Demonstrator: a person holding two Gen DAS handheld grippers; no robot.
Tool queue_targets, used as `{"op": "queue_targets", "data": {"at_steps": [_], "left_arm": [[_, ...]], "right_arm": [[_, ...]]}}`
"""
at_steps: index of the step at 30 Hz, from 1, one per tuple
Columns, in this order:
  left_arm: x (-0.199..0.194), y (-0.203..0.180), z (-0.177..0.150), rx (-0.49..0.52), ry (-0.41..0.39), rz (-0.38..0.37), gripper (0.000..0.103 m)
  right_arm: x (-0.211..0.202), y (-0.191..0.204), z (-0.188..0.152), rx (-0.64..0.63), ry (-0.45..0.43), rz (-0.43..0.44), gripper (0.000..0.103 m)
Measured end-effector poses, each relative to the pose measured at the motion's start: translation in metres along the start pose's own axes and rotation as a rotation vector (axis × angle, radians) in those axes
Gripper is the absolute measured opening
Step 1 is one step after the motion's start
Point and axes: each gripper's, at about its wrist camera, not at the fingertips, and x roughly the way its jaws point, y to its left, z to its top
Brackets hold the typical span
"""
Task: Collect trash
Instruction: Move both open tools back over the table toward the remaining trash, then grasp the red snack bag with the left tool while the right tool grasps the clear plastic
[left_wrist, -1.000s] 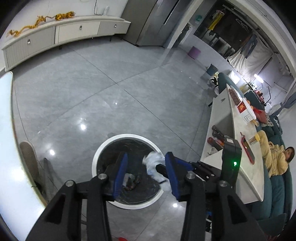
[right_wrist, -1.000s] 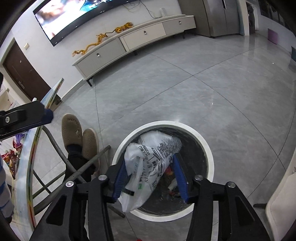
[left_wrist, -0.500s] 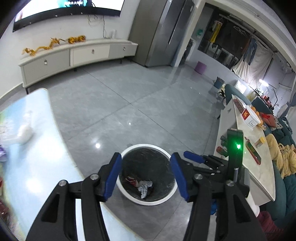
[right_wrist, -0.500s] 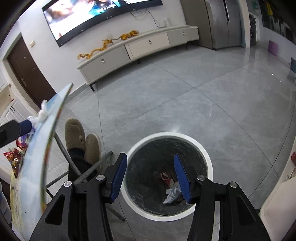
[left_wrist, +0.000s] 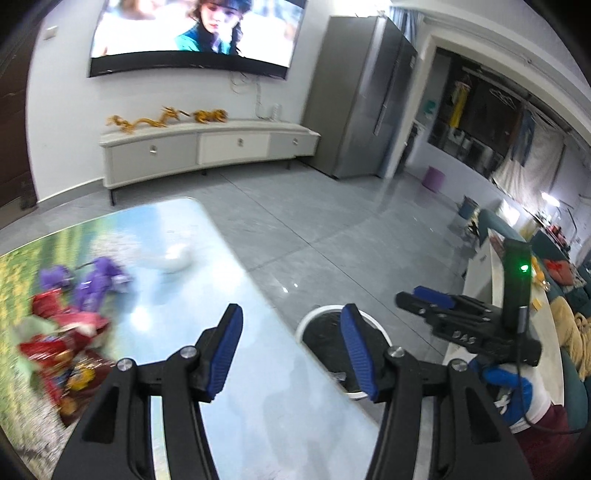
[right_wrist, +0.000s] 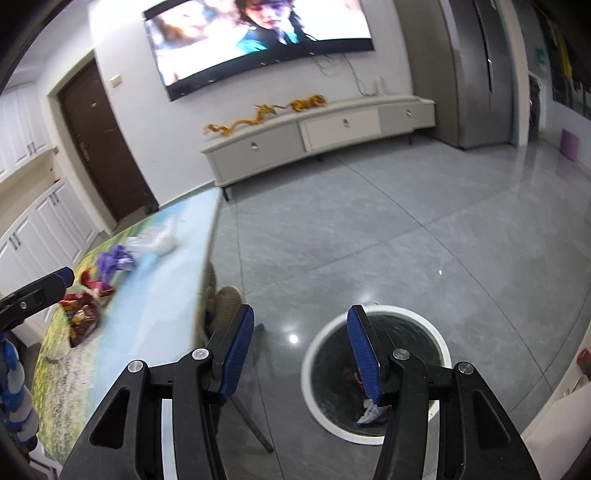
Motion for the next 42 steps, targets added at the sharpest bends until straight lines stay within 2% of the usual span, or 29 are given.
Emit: {"op": "queue_targets", "data": {"at_steps": [12, 19, 26, 34, 38, 42], "left_arm": [[-0.105, 0.094, -0.044, -0.145, -0.142, 0.132, 0.053], [-0.129, 0.144, -0.065, -0.230, -0.157, 0.185, 0.053], [-0.121, 0.174, -0.075, -0.273, -0.127, 0.189, 0.053], [-0.067, 0.191, -0.068, -0.289, -0.038, 0.169, 0.053], [-0.045, 0.199, -0.058, -0.298, -0.019, 0.169, 0.053], [-0.028, 0.204, -0.051, -0.311, 0.003, 0.164, 0.053]], "right_arm": [[-0.051, 0.099, 0.010, -0.169, -0.073, 0.068, 0.052], [-0.049, 0.144, 0.014, -0.239, -0.070, 0.120, 0.052], [-0.010, 0.162, 0.020, -0.249, -0.016, 0.147, 0.053], [0.047, 0.166, 0.023, -0.236, 0.068, 0.174, 0.053], [0.078, 0.170, 0.029, -0.220, 0.100, 0.196, 0.053], [0.105, 0.179, 0.040, -0.214, 0.111, 0.217, 0.060]]}}
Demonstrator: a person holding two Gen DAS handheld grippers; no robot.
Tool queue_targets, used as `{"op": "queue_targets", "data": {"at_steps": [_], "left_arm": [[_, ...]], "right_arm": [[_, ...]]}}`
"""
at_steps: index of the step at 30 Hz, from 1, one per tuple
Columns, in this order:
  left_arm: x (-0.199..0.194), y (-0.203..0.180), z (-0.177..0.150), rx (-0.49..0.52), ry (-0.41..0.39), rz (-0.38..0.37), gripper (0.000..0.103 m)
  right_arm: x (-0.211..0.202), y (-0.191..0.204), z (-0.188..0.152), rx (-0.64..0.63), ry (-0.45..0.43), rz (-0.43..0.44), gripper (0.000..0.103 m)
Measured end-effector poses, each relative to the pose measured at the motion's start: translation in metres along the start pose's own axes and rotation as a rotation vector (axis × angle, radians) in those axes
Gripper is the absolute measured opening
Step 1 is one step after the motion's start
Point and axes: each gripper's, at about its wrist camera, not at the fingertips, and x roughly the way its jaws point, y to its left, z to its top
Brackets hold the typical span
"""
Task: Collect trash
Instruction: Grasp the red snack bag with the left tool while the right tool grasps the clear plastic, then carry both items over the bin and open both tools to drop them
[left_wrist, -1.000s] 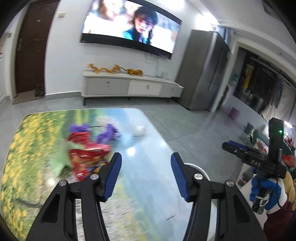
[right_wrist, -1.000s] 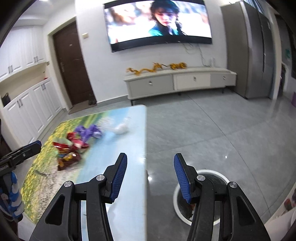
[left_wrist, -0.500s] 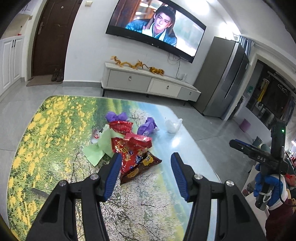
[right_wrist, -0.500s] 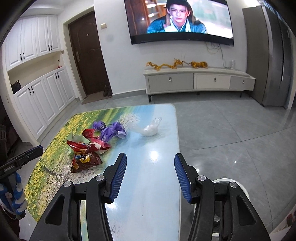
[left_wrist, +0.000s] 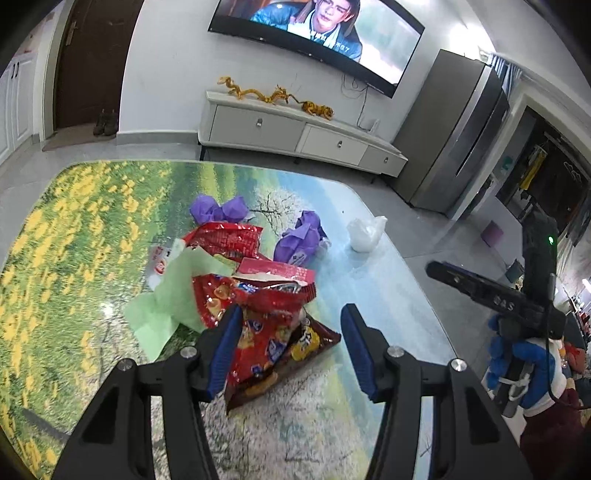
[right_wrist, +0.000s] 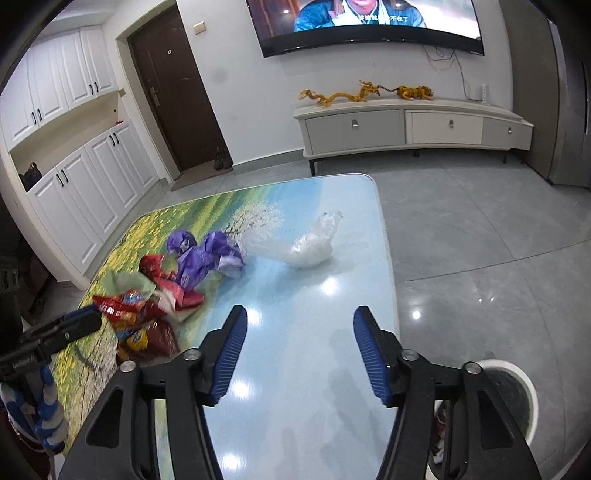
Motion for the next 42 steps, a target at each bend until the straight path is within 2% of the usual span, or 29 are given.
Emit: {"op": "queue_targets", "data": {"at_steps": [4, 12, 15, 17, 19, 20, 21, 30, 42], "left_arm": [[0.014, 0.003, 0.001, -0.020, 0.021, 0.002, 0.053], [0.021, 0.008, 0.005, -0.051, 0.028, -0.014, 0.050], [0.023, 0.009, 0.006, -0.062, 0.031, -0.024, 0.041], [0.025, 0.009, 0.007, -0.073, 0.033, -0.030, 0.034], [0.025, 0.010, 0.007, -0.077, 0.031, -0.031, 0.026], [0.024, 0.011, 0.006, -0.081, 0.031, -0.037, 0.021], [0.024, 0.011, 0.005, -0.084, 0.029, -0.042, 0.019], [-0.003, -0.002, -0.002, -0.059, -0.019, -0.070, 0.013], [-0.084, -0.013, -0.019, -0.038, -0.140, -0.130, 0.012]], "right_arm": [[0.028, -0.001, 0.019, 0.030, -0.009, 0.008, 0.064], [0.082, -0.005, 0.050, 0.080, -0.010, -0.001, 0.064], [0.093, -0.008, 0.054, 0.102, -0.004, -0.001, 0.063], [0.098, -0.009, 0.056, 0.113, 0.005, 0.007, 0.049], [0.102, -0.010, 0.056, 0.115, 0.023, 0.011, 0.021], [0.104, -0.010, 0.054, 0.111, 0.029, 0.009, 0.017], [0.103, -0.009, 0.052, 0.107, 0.029, 0.012, 0.016], [0.063, 0.002, 0.029, 0.053, 0.006, 0.034, 0.011], [-0.035, 0.032, -0.021, -0.016, -0.071, 0.094, 0.011]]}}
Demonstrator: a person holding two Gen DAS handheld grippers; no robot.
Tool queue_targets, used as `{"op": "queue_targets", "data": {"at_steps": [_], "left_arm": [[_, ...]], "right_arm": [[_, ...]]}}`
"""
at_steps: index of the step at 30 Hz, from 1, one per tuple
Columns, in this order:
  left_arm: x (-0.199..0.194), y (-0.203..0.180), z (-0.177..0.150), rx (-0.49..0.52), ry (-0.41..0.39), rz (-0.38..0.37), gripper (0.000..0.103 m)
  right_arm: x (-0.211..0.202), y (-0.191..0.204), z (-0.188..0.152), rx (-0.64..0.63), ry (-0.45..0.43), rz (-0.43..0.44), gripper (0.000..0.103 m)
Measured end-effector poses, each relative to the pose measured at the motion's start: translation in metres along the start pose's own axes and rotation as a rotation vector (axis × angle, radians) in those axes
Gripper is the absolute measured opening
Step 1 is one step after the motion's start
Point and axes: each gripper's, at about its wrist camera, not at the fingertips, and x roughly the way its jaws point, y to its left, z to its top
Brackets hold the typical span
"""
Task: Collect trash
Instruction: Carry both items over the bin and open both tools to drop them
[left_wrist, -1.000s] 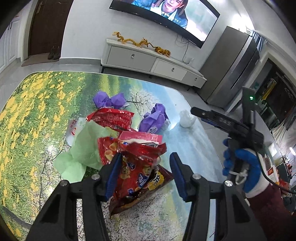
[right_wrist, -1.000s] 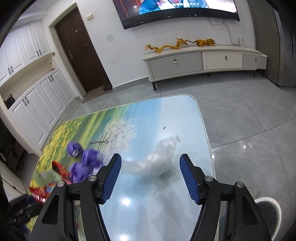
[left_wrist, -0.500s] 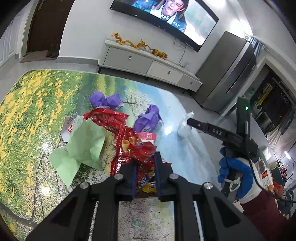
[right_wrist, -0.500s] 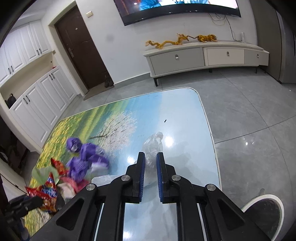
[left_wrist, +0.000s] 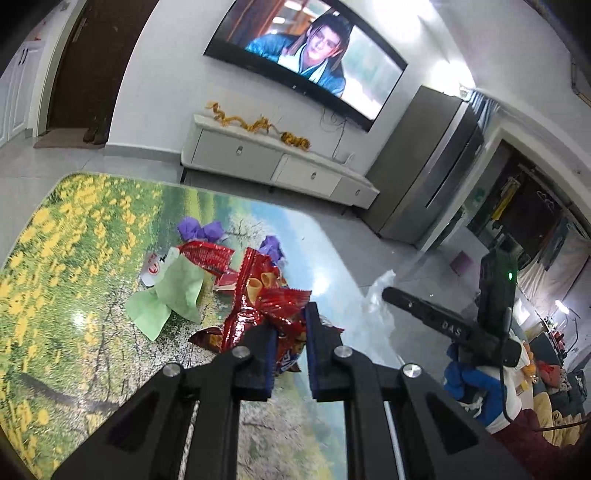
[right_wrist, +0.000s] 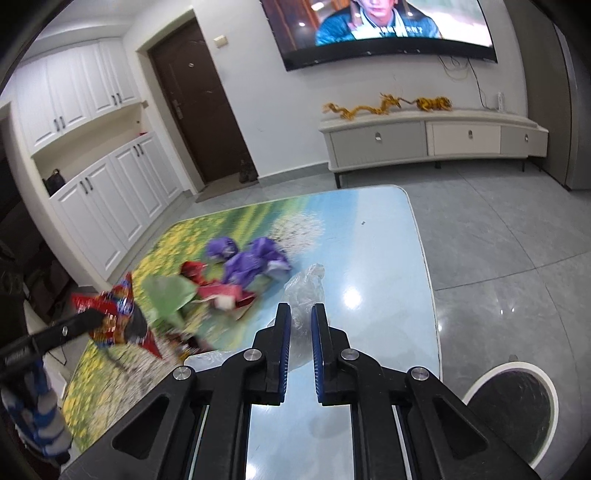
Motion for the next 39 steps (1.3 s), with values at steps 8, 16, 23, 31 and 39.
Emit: {"op": "queue_targets", "data": {"at_steps": [8, 16, 23, 31, 39], "left_arm": [[-0.034, -0.034, 0.002, 0.068, -0.053, -0.022, 0.012], [-0.001, -0.098, 0.008, 0.190, 0.017, -0.081, 0.012], [0.084, -0.181, -0.002, 0.327, 0.179, -0.170, 0.012], [0.190, -0.259, -0.037, 0.440, 0.393, -0.220, 0.012], [0.284, -0.299, -0.074, 0.466, 0.555, -0.206, 0.014]], "right_arm": [[-0.061, 0.016, -0.012, -0.027, -0.086, 0.024, 0.011], [-0.102, -0.020, -0.021, 0.017, -0.147, -0.037, 0.011], [-0.118, -0.102, -0.040, 0.130, -0.135, -0.184, 0.011], [-0.107, -0.199, -0.077, 0.284, -0.047, -0.292, 0.011], [-0.073, -0.266, -0.104, 0.397, 0.054, -0.337, 0.013]]}}
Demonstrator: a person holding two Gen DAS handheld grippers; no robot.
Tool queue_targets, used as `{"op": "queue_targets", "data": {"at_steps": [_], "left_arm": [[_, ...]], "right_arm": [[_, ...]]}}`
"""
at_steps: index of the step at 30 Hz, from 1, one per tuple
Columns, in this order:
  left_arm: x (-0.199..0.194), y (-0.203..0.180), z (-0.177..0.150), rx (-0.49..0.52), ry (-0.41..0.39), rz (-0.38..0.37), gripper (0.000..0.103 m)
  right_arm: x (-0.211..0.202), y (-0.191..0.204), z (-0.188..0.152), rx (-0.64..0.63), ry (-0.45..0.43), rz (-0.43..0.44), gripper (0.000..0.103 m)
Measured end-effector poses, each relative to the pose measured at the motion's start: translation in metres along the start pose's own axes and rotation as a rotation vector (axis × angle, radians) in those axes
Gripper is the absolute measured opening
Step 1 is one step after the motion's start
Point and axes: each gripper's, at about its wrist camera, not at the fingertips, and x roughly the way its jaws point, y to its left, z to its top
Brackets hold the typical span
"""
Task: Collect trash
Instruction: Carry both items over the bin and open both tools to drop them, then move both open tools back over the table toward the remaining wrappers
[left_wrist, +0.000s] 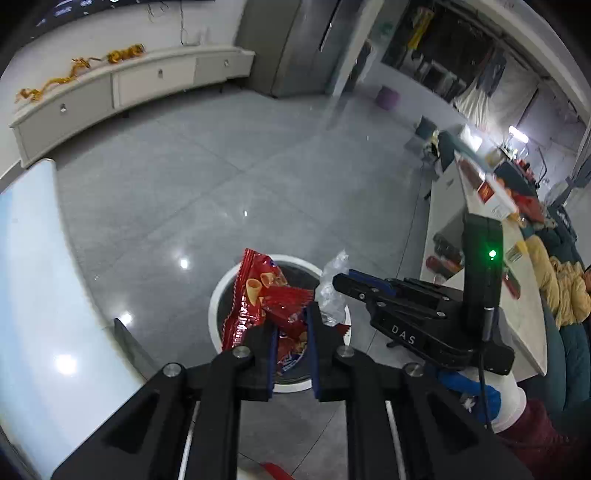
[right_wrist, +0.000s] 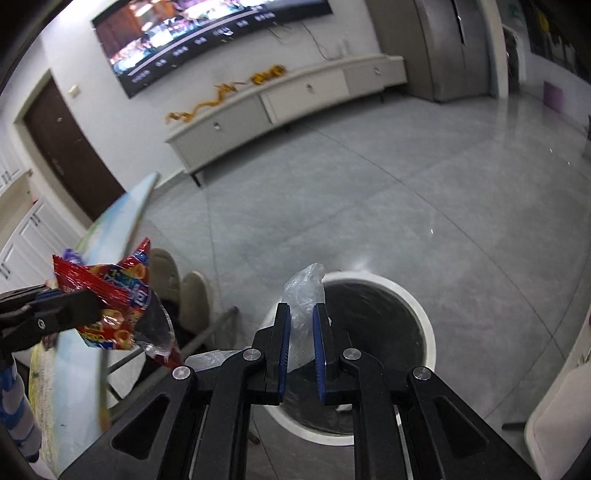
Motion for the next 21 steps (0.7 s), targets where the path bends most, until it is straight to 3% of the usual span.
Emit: {"op": "queue_targets", "data": {"at_steps": [4, 6, 10, 11, 21], "left_arm": [[0.034, -0.004, 0.007, -0.004, 0.050, -0.002, 0.014], [0.046, -0.004, 0.010, -0.010, 0.068, -0.002, 0.021], [0.060, -0.011, 0.016, -0.035, 0.079, -0.016, 0.041], [0.060, -0.010, 0.017, -0.041, 0.077, -0.020, 0.044], [0.027, -0.003, 0.017, -0.050, 0.014, -0.036, 0.044]], "right_arm": [[0.024, -0.016, 0.004, 0.023, 0.042, -0.016, 0.013], [0.031, -0.022, 0.002, 0.032, 0.058, -0.019, 0.015], [0.037, -0.030, -0.001, 0.053, 0.065, -0.018, 0.037], [0.037, -0.031, 0.000, 0.055, 0.064, -0.019, 0.037], [0.020, -0.027, -0.001, 0.055, 0.038, -0.040, 0.041]]}}
